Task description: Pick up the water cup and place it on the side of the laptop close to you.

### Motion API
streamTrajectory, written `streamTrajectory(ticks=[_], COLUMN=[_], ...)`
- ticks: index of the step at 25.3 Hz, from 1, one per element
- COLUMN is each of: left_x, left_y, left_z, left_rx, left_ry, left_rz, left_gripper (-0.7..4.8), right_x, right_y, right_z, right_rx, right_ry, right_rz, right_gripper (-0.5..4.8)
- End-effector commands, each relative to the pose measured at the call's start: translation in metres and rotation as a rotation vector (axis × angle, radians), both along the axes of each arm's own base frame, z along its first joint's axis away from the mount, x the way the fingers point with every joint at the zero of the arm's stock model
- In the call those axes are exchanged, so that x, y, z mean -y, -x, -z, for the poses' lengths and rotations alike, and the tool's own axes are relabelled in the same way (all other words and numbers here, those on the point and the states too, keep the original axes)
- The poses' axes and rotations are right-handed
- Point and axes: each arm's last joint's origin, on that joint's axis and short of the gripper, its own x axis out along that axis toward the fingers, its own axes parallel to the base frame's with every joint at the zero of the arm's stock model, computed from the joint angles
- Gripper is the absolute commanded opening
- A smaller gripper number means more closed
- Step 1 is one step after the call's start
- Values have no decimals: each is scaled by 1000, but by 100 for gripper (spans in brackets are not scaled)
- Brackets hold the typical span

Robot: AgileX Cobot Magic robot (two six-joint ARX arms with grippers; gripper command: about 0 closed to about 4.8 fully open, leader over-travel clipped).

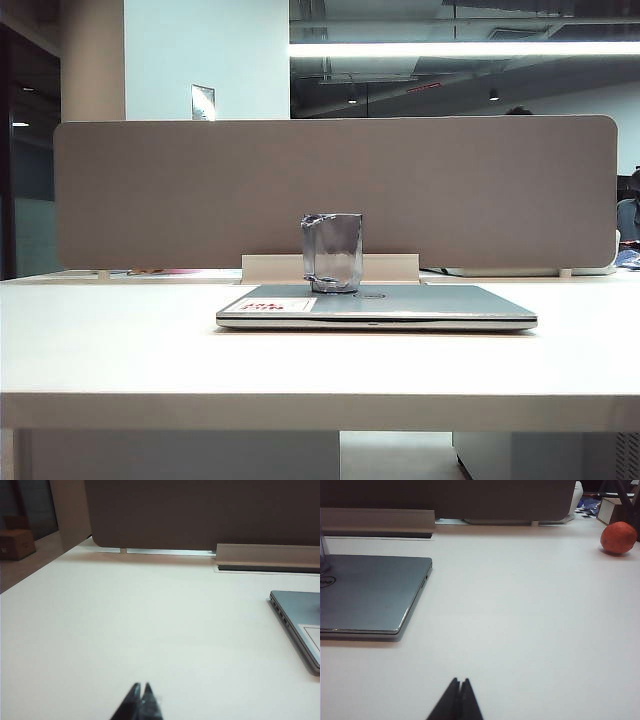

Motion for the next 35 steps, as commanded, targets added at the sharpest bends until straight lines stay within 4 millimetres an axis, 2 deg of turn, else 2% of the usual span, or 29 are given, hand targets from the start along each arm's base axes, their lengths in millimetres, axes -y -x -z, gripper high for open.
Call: streamTrajectory(ticks=[1,5,8,10,17,20,28,32,35], left_x=[0,0,0,1,6,8,8,10,11], left_y=[0,0,0,0,1,5,13,6,-9], left_z=[-2,-3,-2,-3,-10,-24,-58,-76,-86], left_rx=[14,23,19,24,57,80,166,132,93], left_ry=[-3,5,77,132,82,77,65,61,65], left_rz=[3,5,6,42,215,279,283,337,379], left_gripper=[-5,-5,-5,-5,-5,-5,-5,-5,-5], right_x=[0,0,0,0,0,0,0,-1,-3], right_y=[0,0,0,0,0,0,0,0,0], right_z=[0,0,0,0,0,0,0,0,0], right_rx=[10,10,11,12,15,15,16,14,12], right_ry=[2,2,2,2,-55,-55,-57,-59,-67], right_rz=[1,0,1,-1,6,6,6,-18,-90], right_gripper=[-1,-1,-1,-1,-1,-1,-1,-1,-1])
